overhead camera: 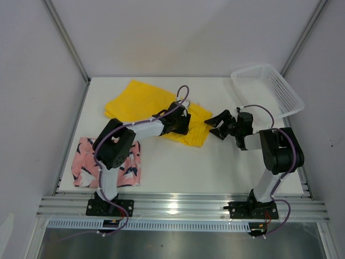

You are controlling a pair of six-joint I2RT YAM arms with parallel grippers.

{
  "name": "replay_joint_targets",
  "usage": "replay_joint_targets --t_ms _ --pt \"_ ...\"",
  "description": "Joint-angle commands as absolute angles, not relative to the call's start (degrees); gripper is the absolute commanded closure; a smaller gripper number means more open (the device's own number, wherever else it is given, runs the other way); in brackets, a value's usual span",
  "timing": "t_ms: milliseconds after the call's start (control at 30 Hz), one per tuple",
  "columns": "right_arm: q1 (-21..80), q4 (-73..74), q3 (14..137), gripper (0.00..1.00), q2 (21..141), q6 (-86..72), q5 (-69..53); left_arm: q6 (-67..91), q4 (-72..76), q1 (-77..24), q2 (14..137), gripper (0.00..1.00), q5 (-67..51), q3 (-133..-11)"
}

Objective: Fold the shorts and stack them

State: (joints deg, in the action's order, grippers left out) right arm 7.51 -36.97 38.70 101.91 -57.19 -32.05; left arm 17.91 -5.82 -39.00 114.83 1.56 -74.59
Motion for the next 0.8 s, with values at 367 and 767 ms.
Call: replay_joint_targets --t_ms 367,767 --pt "3.5 -49.7 33.0 0.55 102.0 -62.8 -31.6 17.1 -11.3 -41.7 102.4 0.38 5.0 -75.8" --pt "2.7 -48.3 35.9 0.71 106.1 -62.9 -30.2 12.5 -18.2 -49.1 105.4 0.31 13.3 -85.1"
